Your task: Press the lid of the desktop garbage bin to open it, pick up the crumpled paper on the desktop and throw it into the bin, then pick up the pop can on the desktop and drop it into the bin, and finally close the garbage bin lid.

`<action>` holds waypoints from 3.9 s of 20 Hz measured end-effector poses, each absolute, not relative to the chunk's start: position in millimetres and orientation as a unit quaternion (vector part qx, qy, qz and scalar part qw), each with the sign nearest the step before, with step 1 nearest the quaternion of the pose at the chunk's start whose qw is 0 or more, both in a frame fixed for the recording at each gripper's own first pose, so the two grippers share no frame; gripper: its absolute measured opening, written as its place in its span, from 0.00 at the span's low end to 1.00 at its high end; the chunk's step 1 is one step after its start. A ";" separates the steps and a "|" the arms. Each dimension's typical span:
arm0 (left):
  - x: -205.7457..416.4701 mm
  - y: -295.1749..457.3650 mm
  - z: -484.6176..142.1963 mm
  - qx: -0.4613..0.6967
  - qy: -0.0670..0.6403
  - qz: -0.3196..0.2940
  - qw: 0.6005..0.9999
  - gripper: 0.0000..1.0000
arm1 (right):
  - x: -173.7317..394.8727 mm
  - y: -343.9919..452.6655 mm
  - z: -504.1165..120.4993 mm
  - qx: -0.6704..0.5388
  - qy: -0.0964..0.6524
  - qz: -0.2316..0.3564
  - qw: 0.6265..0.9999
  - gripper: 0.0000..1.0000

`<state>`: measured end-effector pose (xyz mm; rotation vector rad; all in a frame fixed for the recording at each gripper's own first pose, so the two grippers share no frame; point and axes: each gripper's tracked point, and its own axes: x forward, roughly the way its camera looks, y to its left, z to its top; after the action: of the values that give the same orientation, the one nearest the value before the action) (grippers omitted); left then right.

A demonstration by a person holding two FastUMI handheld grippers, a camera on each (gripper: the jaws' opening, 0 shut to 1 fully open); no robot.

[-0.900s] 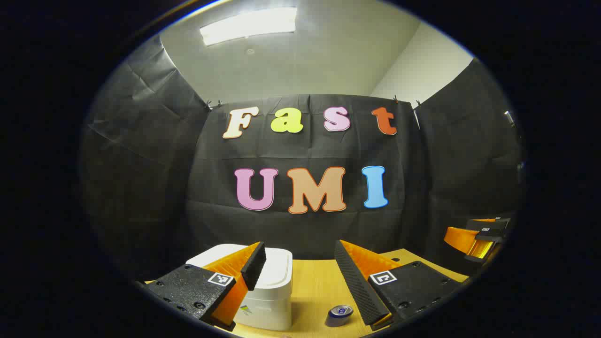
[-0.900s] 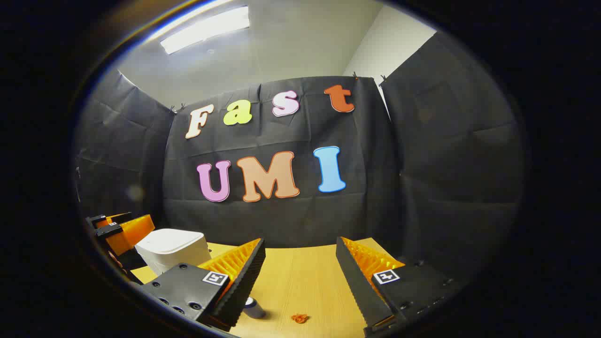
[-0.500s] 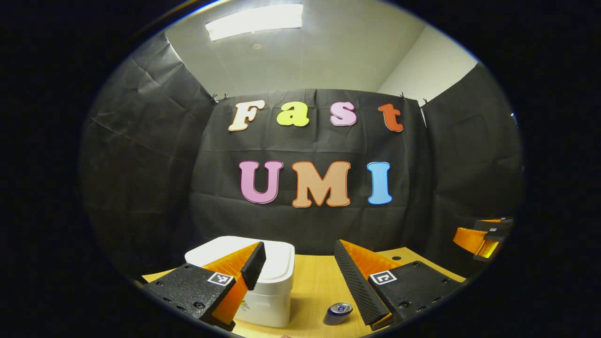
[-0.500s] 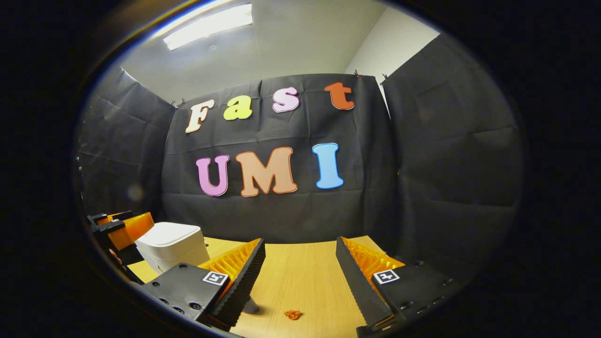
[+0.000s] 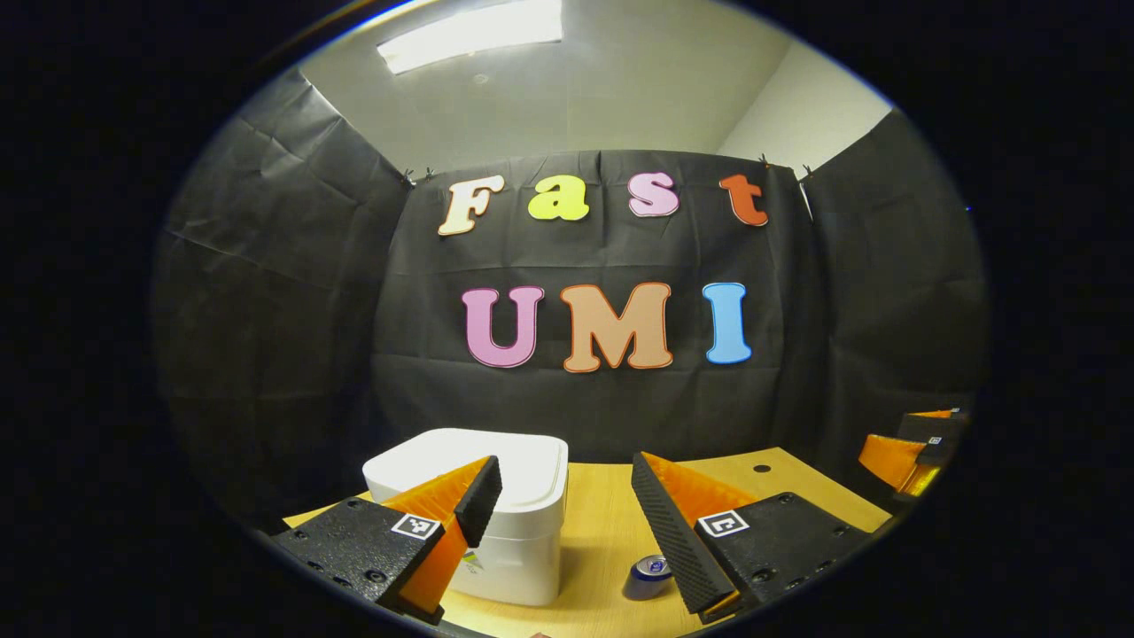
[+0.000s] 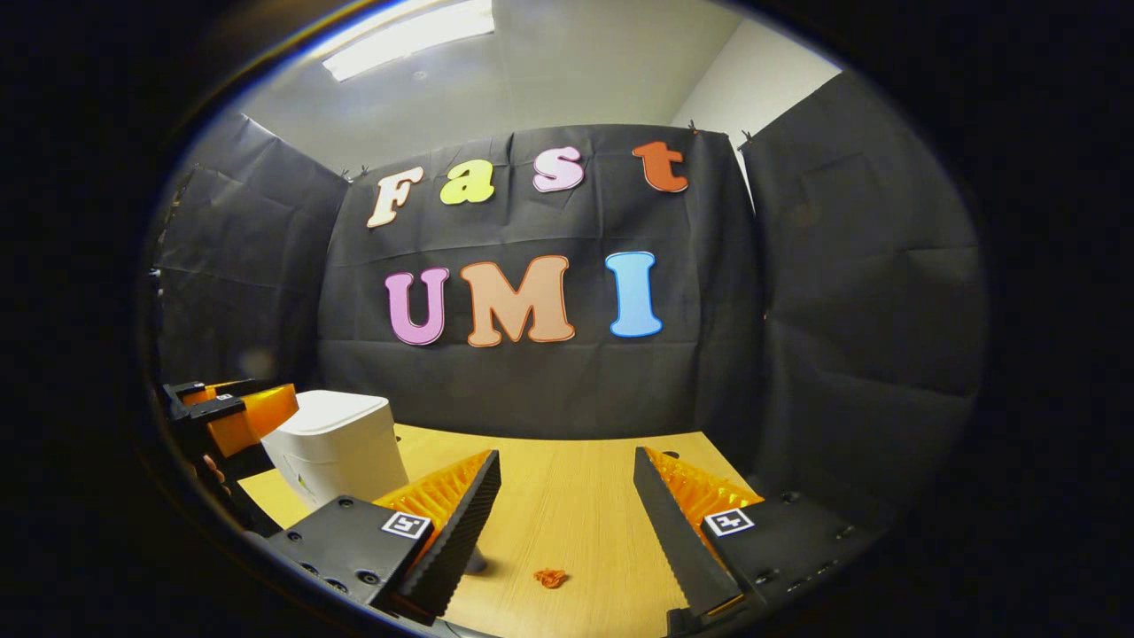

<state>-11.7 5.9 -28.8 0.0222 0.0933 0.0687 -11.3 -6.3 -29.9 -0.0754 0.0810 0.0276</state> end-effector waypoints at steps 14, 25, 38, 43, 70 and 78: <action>-8.1 2.5 -14.4 0.023 0.028 0.034 0.999 0.92 | 3.7 -1.5 -21.8 -0.020 0.038 0.032 0.999 0.96; -7.0 12.7 -3.4 0.035 0.012 0.056 0.998 0.69 | 4.4 -2.4 -24.3 -0.013 0.036 0.034 0.999 0.96; -5.9 68.2 -21.5 0.030 0.037 0.139 0.989 0.07 | 6.9 -5.4 -26.7 0.011 0.039 0.038 0.998 0.96; 2.9 102.7 -54.8 0.032 0.071 0.175 0.982 0.00 | 6.6 -6.6 -30.3 0.014 0.042 0.036 0.998 0.96; 31.0 126.7 -80.2 0.018 0.035 0.152 0.988 0.00 | 14.0 3.3 -70.2 0.016 0.095 0.047 0.994 0.96; 44.4 120.3 -24.7 0.029 -0.002 0.152 0.988 0.00 | 14.9 -13.4 -103.5 -0.008 0.135 0.039 0.990 0.96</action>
<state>44.4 120.3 -24.7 0.0577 -0.0033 0.3060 14.9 -13.4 -103.5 -0.0166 0.2716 0.0778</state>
